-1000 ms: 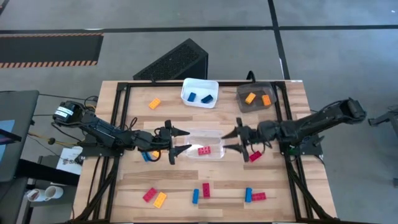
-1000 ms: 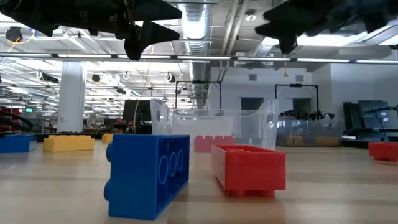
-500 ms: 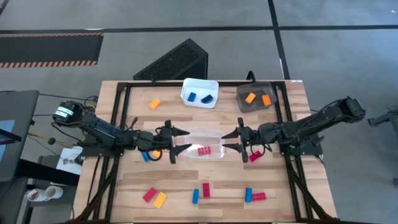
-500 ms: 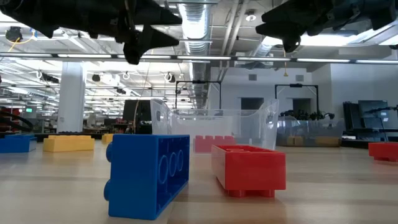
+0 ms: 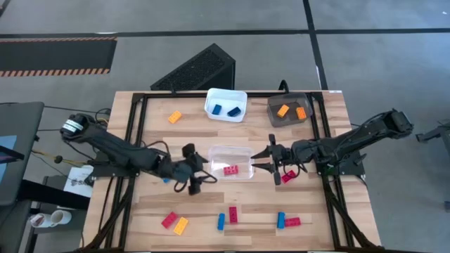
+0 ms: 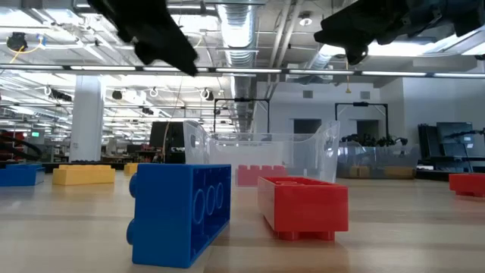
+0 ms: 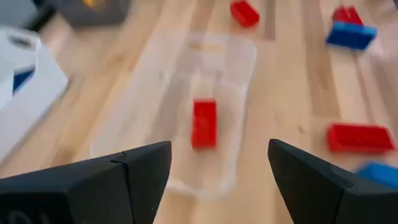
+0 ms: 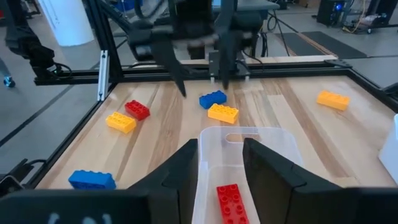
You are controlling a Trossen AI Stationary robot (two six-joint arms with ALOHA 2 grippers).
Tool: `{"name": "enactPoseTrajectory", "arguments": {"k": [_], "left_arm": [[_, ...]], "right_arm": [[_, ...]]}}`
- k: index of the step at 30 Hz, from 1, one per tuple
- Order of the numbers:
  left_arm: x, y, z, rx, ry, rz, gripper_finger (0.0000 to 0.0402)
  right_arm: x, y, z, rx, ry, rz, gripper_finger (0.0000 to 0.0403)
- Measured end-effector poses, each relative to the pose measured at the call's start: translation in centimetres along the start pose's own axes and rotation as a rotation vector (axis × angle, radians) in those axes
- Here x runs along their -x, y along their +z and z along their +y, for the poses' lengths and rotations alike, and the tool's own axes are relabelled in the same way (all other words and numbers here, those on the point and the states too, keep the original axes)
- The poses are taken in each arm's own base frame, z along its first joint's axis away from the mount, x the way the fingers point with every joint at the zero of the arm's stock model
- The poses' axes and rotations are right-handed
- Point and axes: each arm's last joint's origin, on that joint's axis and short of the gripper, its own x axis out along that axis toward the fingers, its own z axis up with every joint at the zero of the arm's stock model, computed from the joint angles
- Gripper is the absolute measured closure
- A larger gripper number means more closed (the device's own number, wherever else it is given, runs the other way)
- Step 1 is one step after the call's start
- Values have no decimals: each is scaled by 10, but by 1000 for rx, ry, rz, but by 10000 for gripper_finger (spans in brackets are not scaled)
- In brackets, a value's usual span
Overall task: Sort & place blocks by color
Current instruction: Put the bottom left red block into the transparent bin
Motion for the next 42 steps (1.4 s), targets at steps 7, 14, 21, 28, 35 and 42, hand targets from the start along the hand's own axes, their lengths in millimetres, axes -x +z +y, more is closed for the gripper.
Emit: {"name": "enactPoseTrajectory", "arguments": {"k": [7,14,21,28,35,42], "left_arm": [[37,-2,-30,222,-72,217,145],[54,-41,-58,502,-105,441,145],[47,-77,-84,556,-33,677,145],[29,-94,-100,573,-69,868,146],[26,-98,-100,605,-30,885,146],[26,-98,-99,599,-7,845,146]], "right_arm": [[0,-1,0,-34,-1,6,261],[0,0,0,-37,0,4,262],[0,1,0,-41,1,-5,266],[0,1,0,-47,2,-10,268],[0,1,0,-47,1,-8,268],[0,1,0,-46,1,-4,270]]}}
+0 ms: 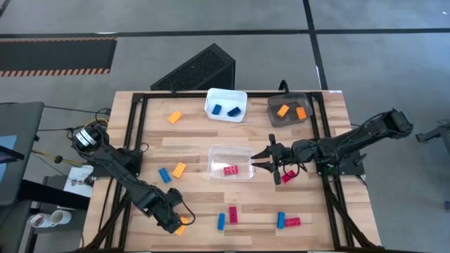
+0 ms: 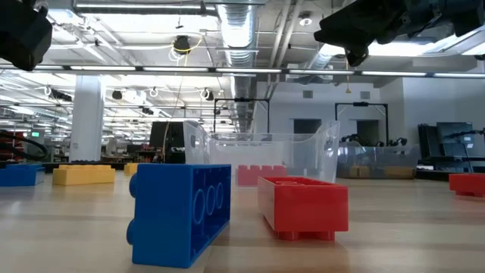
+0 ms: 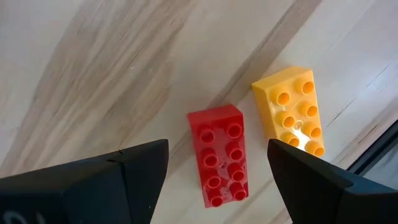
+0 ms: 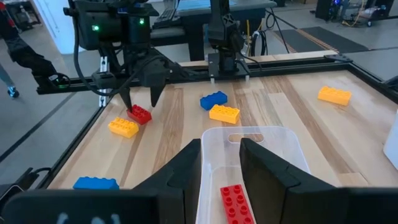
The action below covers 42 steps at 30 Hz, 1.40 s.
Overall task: Sort & place blocks by color
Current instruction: Put the bottom left red block into the transparent bin
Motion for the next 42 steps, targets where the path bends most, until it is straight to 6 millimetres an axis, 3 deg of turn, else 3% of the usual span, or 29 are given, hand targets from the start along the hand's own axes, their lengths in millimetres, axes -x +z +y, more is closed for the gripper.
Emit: {"name": "enactPoseTrajectory", "arguments": {"k": [15,25,30,38,42], "left_arm": [[1,-1,-1,17,-3,-1,148],[27,1,-19,-39,1,-45,245],[33,3,-30,-51,-29,-13,273],[25,11,-68,-296,333,108,291],[32,9,-81,-332,343,46,289]], "right_arm": [[0,0,0,0,0,0,269],[0,0,0,1,0,0,268],[0,0,0,1,-1,0,270],[0,1,-1,15,-23,-10,269],[0,1,-1,16,-24,-7,270]]}}
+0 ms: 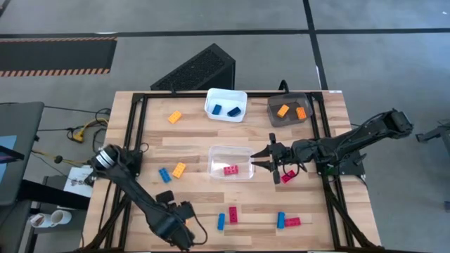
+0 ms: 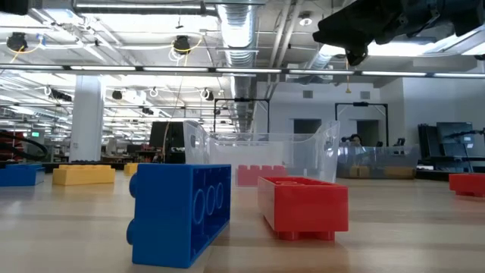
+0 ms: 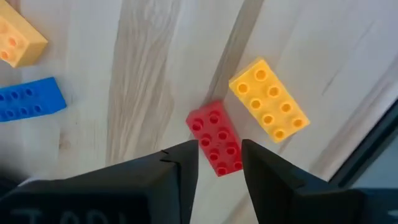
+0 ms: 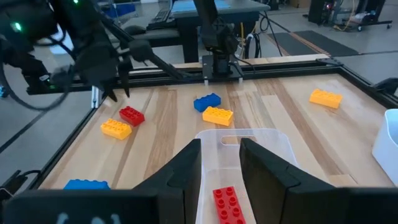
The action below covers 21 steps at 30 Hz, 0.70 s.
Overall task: Sort & place blocks by color
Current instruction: Put the bottom left red block into the transparent bin
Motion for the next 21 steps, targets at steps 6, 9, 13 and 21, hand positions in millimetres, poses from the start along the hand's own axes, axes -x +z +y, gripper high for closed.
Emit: {"name": "enactPoseTrajectory", "arguments": {"k": [6,9,13,21], "left_arm": [[10,-1,3,47,-42,-90,244],[-4,-9,8,53,-4,-95,201],[-27,-26,22,146,-78,-47,141],[-40,-46,44,316,-353,-89,82]], "right_arm": [[0,-1,0,5,-1,14,268],[0,-2,0,5,0,16,270],[1,-2,4,9,16,18,269],[1,-1,3,6,13,9,270]]}}
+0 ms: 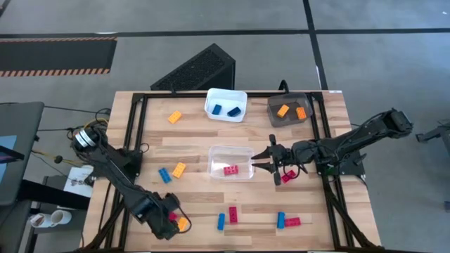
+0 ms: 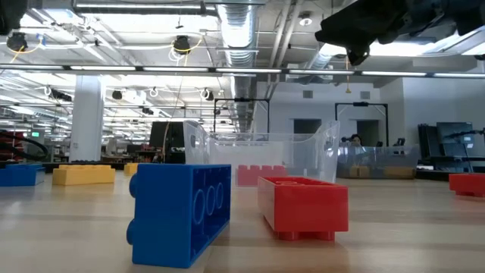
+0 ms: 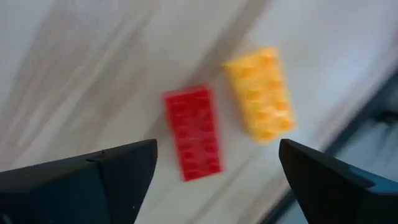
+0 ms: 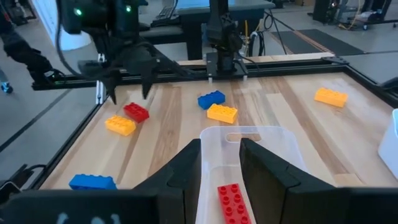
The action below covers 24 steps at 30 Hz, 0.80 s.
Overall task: Sort & place blocks by color
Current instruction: Put the bottom left red block into the transparent bin
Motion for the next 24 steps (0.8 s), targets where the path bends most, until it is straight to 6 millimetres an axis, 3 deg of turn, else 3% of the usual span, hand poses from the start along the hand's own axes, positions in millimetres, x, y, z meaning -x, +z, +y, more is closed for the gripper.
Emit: {"name": "enactPoseTrajectory", "arguments": {"k": [12,24], "left_arm": [[-35,-6,3,47,94,66,81],[-44,-2,12,81,144,102,83]], "right_arm": [[0,0,-2,-14,-12,0,270],[0,0,-2,-12,-12,1,269]]}}
